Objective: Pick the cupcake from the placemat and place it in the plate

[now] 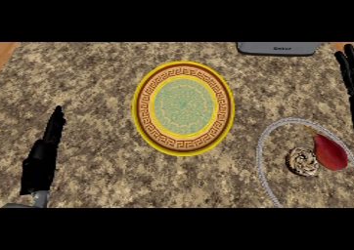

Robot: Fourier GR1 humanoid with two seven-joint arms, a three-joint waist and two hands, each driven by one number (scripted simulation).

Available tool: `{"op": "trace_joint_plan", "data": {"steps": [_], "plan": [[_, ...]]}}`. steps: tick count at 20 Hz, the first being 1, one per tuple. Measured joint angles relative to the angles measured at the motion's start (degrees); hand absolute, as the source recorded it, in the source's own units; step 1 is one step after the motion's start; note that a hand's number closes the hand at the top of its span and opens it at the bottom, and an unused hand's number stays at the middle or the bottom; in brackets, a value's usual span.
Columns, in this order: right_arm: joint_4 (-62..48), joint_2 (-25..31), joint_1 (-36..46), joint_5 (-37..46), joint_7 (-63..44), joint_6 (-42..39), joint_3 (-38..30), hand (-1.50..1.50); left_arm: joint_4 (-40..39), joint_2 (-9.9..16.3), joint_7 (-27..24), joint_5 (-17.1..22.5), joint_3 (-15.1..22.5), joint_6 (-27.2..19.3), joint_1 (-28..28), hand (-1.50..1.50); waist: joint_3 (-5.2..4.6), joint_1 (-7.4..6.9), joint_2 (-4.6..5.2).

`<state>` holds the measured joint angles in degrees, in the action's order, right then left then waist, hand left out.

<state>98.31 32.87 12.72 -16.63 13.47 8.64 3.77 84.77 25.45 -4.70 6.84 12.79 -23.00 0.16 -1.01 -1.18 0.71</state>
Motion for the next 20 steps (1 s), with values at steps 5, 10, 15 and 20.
{"op": "trace_joint_plan", "data": {"steps": [5,10,15,20], "plan": [[-2.79,-4.97,-0.55,-14.09,-3.56,-5.99,-2.75,-1.50,-0.27,2.75,-1.39,-0.95,-1.26,1.38,1.23,0.00,0.84,0.53,-0.44],[-5.46,-5.84,-6.70,-15.84,-3.68,-2.53,-7.49,-1.50,0.21,5.43,-2.69,-1.08,-1.83,3.78,3.83,0.00,1.01,1.44,-0.71],[-0.22,-11.73,-16.33,-19.18,1.75,-0.03,-12.45,-1.50,-0.52,6.50,-3.71,-0.45,-3.33,5.99,4.85,0.00,1.02,2.21,-0.91],[7.52,-11.69,-26.49,-21.96,1.54,-5.14,-16.03,-1.50,0.71,5.88,-2.79,-1.88,-3.95,7.00,5.37,0.00,1.02,1.94,-0.89]]}}
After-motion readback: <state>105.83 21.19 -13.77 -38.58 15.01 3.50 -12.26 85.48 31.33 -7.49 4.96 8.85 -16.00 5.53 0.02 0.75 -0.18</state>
